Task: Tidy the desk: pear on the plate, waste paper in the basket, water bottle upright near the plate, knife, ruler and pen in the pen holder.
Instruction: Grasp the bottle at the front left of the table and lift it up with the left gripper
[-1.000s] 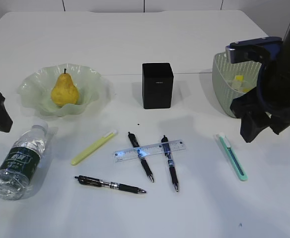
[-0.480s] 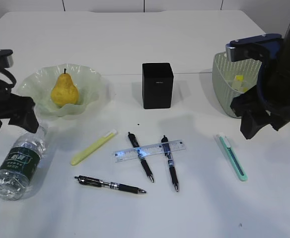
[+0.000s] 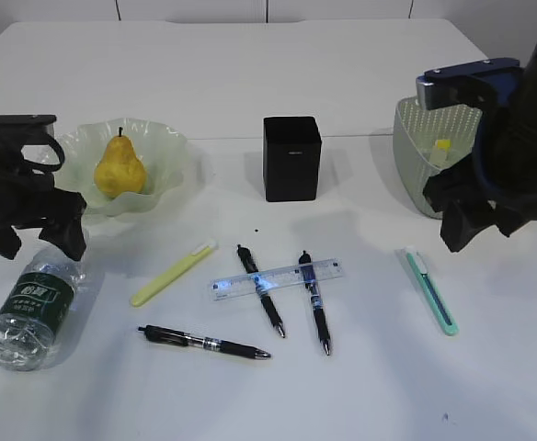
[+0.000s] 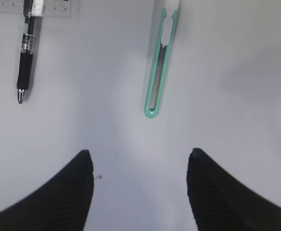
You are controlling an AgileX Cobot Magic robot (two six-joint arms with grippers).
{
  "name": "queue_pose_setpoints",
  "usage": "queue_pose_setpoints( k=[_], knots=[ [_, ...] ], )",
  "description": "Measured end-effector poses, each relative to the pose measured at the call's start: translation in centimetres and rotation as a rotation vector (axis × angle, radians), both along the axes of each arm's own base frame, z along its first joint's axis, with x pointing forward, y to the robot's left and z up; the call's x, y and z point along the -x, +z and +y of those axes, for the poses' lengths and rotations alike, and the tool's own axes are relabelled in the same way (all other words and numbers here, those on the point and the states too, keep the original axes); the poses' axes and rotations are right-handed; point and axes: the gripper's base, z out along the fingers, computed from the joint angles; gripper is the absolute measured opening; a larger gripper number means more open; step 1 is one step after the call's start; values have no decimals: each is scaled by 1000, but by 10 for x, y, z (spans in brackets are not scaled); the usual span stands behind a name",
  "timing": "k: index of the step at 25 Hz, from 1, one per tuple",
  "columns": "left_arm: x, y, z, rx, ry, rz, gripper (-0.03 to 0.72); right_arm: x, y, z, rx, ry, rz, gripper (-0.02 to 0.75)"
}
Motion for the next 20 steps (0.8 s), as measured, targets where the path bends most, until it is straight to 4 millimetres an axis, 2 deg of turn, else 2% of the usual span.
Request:
queue_pose_setpoints(
  k=[7,13,20],
  knots=[
    [-4,-16,1,-19,14,29,617,-1,0,0,-4,1,-12,456],
    [-6,-22,-10,-33,-18,11,615,-1,0,0,-4,1,-12,456],
    [-8,-31,-9,-54,-10,27,610,-1,0,0,-5,1,-14,456]
  ],
)
